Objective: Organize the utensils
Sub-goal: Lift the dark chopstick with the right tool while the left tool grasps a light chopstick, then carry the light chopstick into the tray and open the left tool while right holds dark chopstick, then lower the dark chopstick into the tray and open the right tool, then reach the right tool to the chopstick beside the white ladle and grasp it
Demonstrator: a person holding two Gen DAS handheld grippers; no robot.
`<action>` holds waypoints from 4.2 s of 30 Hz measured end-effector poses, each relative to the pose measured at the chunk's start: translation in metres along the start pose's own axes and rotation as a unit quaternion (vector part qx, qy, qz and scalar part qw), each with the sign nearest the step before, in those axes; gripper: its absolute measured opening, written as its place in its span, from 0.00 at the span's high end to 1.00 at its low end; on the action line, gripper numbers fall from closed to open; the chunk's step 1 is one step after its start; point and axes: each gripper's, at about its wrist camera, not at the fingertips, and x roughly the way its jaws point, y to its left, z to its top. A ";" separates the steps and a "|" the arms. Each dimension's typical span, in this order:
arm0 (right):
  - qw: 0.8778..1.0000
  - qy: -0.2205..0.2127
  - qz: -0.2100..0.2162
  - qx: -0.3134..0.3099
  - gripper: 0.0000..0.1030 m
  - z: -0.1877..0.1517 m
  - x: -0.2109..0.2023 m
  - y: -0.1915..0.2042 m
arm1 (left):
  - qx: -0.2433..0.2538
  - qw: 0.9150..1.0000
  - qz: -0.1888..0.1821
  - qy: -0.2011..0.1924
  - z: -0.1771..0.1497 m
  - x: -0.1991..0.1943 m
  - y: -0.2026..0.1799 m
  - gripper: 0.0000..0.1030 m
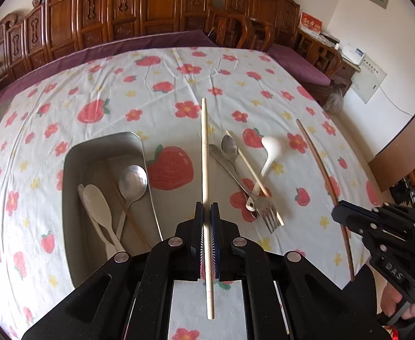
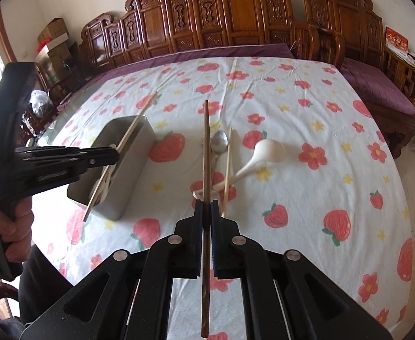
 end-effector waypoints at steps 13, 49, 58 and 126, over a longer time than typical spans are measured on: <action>0.999 -0.009 0.021 -0.028 0.94 0.020 0.000 0.042 | -0.011 0.999 -0.005 -0.042 -0.007 -0.046 0.034 0.96; 0.996 0.020 0.040 -0.075 0.94 0.040 0.045 0.106 | -0.065 0.998 0.024 -0.002 -0.026 0.027 0.128 0.96; 0.996 0.023 0.054 -0.073 0.94 0.046 0.058 0.118 | -0.061 0.997 0.030 -0.020 -0.027 0.008 0.132 0.95; 0.995 -0.001 0.056 -0.086 0.93 0.027 0.045 0.115 | -0.032 0.995 0.056 -0.081 -0.037 -0.075 0.109 0.94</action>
